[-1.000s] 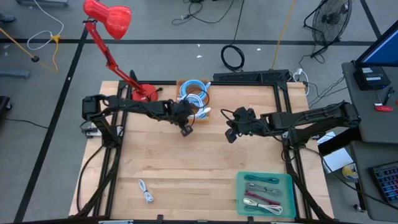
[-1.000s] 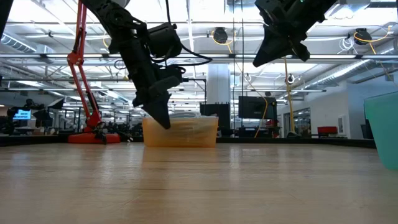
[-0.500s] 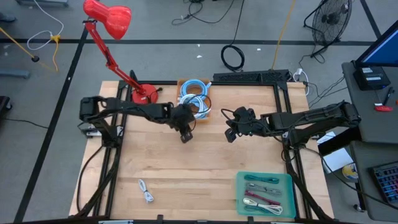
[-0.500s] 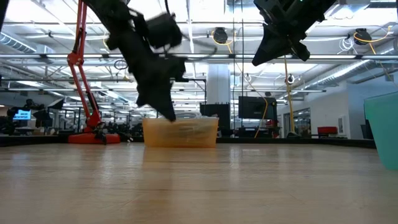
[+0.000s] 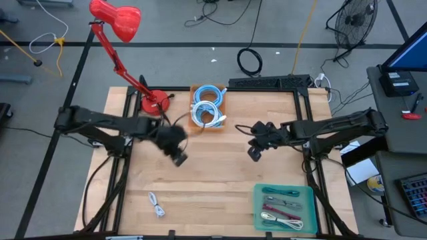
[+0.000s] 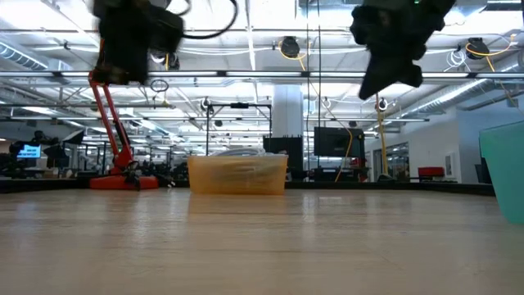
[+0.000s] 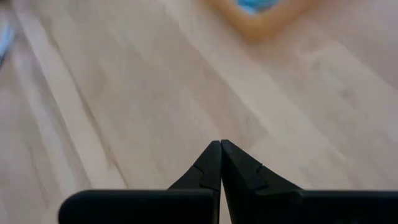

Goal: Pick & Place USB Port
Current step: Put the white charger cable into the green bin

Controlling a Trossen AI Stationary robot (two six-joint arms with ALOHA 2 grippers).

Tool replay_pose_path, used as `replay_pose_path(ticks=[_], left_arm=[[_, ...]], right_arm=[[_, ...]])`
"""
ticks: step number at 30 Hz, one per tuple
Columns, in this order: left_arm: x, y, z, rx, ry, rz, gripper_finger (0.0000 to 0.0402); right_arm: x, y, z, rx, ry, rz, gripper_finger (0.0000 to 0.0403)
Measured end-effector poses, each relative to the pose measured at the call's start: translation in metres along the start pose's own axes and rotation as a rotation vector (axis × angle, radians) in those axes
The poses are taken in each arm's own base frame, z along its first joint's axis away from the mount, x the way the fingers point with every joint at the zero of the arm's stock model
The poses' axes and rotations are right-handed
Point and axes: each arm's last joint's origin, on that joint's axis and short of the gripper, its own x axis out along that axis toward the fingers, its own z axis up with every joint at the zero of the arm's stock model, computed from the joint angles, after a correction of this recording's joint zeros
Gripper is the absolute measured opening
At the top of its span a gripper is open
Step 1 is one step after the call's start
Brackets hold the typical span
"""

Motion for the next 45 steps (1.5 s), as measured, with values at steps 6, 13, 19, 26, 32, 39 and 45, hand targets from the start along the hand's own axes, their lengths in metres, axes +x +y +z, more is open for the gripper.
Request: replay_pose_path(ticks=[6, 13, 19, 26, 32, 39, 45], left_arm=[[0.003, -0.027, -0.062, -0.281, 0.173, 0.092, 0.0069], [0.015, -0.057, -0.125, -0.666, 0.193, 0.165, 0.0126], [0.039, -0.075, -0.171, -0.868, 0.277, 0.227, 0.0161], [0.08, -0.076, -0.178, -0.881, 0.286, 0.315, 0.0203], [0.105, -0.068, -0.181, -0.897, 0.281, 0.437, 0.0216], [0.122, -0.062, -0.184, -0.901, 0.263, 0.504, 0.0216], [0.141, -0.052, -0.187, -0.909, 0.269, 0.506, 0.0216]], right_arm=[[-0.024, -0.012, -0.008, -0.112, 0.064, -0.001, 0.0], [-0.065, -0.029, -0.012, -0.257, 0.001, 0.047, 0.0], [-0.091, -0.039, -0.015, -0.286, -0.078, 0.101, 0.0], [-0.104, -0.048, -0.02, -0.303, -0.1, 0.114, 0.0], [-0.107, -0.048, -0.021, -0.308, -0.078, 0.166, 0.0], [-0.108, -0.043, -0.024, -0.331, -0.074, 0.197, 0.0], [-0.11, -0.035, -0.024, -0.333, -0.11, 0.256, 0.0]])
